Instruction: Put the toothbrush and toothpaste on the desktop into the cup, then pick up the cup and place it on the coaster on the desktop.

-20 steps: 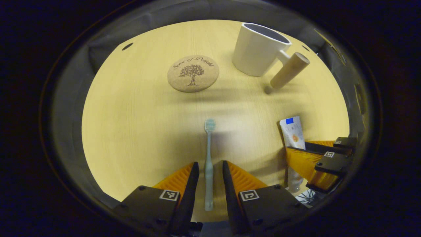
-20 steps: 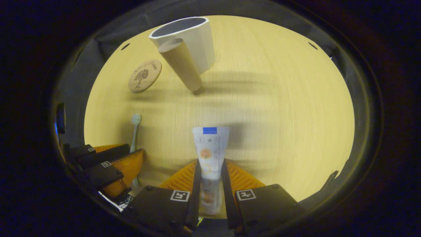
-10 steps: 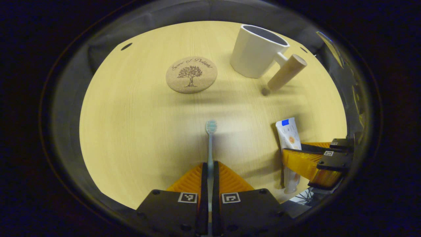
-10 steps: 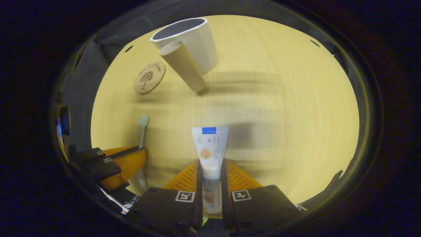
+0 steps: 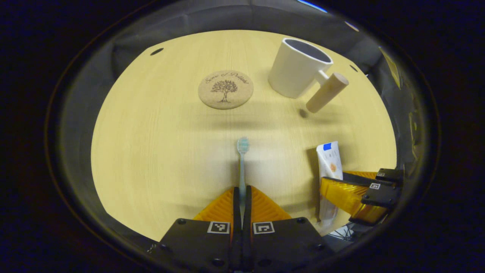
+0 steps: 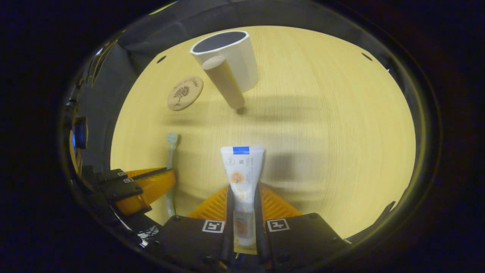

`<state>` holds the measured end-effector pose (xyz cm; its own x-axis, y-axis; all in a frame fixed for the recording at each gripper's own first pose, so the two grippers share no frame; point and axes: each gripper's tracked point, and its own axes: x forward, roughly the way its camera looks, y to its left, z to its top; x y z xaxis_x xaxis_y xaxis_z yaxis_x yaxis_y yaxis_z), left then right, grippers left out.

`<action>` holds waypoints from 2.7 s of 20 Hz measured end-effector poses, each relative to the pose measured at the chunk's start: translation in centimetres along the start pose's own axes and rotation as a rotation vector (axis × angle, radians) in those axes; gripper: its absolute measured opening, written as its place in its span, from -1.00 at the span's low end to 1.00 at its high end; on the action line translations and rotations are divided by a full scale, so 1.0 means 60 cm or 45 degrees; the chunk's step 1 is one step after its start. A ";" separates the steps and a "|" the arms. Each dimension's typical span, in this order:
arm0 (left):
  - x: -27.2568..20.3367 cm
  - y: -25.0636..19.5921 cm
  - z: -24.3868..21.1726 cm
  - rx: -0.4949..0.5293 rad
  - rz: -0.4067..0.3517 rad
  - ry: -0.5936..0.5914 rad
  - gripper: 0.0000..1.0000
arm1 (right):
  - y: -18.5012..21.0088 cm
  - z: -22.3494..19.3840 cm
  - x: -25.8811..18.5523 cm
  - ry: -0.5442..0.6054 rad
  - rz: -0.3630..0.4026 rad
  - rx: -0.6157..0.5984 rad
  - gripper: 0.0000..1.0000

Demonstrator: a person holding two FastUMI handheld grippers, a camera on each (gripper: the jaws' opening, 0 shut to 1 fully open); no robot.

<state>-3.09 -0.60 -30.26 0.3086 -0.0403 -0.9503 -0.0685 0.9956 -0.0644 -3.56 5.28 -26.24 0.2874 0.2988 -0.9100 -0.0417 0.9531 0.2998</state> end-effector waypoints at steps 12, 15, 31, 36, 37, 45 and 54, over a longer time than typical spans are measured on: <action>-0.123 0.009 0.073 0.049 -0.135 -0.509 -0.84 | 0.027 0.034 -0.097 -0.602 0.000 -0.054 -0.47; -0.161 0.001 0.094 0.043 -0.181 -0.646 -0.84 | 0.041 0.067 -0.143 -0.797 0.037 -0.076 -0.47; -0.387 0.011 0.293 -0.024 -0.243 -1.261 -0.85 | 0.095 0.329 -0.322 -1.362 0.064 -0.209 -0.47; -0.425 0.001 0.350 0.064 -0.227 -1.397 -0.85 | 0.086 0.399 -0.278 -1.402 -0.026 -0.263 -0.48; -0.426 -0.001 0.357 0.079 -0.230 -1.416 -0.86 | 0.083 0.404 -0.260 -1.386 -0.029 -0.263 -0.47; -0.408 0.006 0.370 0.063 -0.267 -1.404 -0.86 | 0.055 0.399 -0.124 -1.206 -0.057 -0.222 -0.47; -0.367 0.011 0.376 0.070 -0.261 -1.313 -0.88 | 0.035 0.381 -0.054 -1.044 -0.123 -0.204 -0.34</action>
<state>11.48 2.86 -2.50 0.9691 -0.1425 -0.2015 0.1118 0.9813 -0.1564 17.28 5.22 -16.08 0.8982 0.1450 -0.4149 -0.0989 0.9865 0.1305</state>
